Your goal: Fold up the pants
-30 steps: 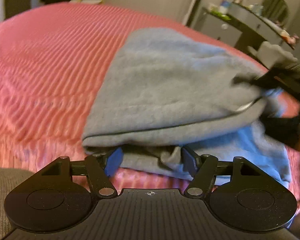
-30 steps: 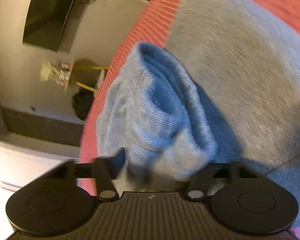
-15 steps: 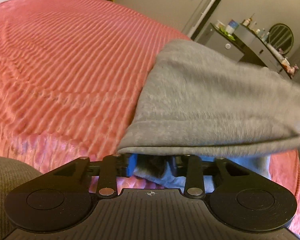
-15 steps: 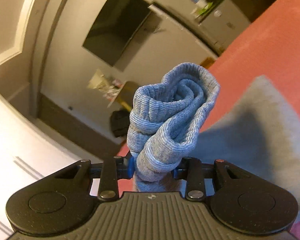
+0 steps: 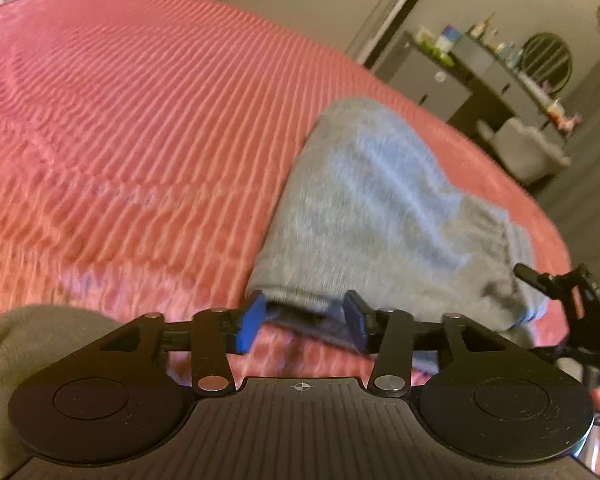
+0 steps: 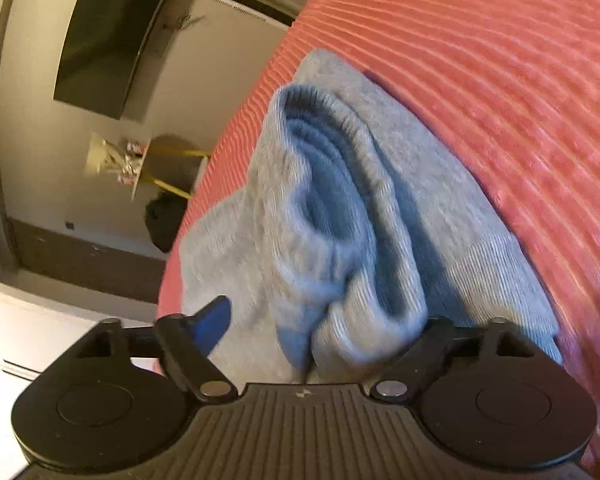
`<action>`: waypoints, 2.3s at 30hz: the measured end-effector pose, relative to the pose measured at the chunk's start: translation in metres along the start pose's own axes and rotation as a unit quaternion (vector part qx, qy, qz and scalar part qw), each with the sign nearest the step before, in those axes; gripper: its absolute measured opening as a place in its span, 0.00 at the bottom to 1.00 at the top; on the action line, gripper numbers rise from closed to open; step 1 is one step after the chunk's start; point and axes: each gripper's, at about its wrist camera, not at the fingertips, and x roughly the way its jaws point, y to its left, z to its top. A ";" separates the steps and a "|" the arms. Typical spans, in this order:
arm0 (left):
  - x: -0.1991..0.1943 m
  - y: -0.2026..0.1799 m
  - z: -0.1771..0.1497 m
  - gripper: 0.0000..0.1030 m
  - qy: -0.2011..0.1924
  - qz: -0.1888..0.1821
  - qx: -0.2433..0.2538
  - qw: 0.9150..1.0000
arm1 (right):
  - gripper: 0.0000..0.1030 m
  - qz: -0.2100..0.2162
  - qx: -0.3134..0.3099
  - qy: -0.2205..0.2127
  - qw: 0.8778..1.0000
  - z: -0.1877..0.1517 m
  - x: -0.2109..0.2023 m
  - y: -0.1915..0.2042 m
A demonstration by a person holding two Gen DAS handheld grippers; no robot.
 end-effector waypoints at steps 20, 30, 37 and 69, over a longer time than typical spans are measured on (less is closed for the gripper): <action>0.052 -0.012 0.009 0.65 -0.022 0.031 0.038 0.999 | 0.58 -0.032 -0.043 0.019 0.998 0.000 -0.001 -0.006; 0.053 -0.010 0.007 0.71 -0.026 0.037 0.031 0.998 | 0.53 -0.106 -0.135 -0.003 0.985 -0.016 0.007 0.047; 0.052 -0.007 0.007 0.72 -0.025 0.034 0.020 0.999 | 0.47 -0.086 -0.192 -0.038 0.977 -0.029 -0.012 0.077; 0.107 -0.117 0.077 0.70 -0.124 0.087 0.260 0.954 | 0.58 -0.069 -0.441 -0.124 0.886 -0.093 -0.025 0.099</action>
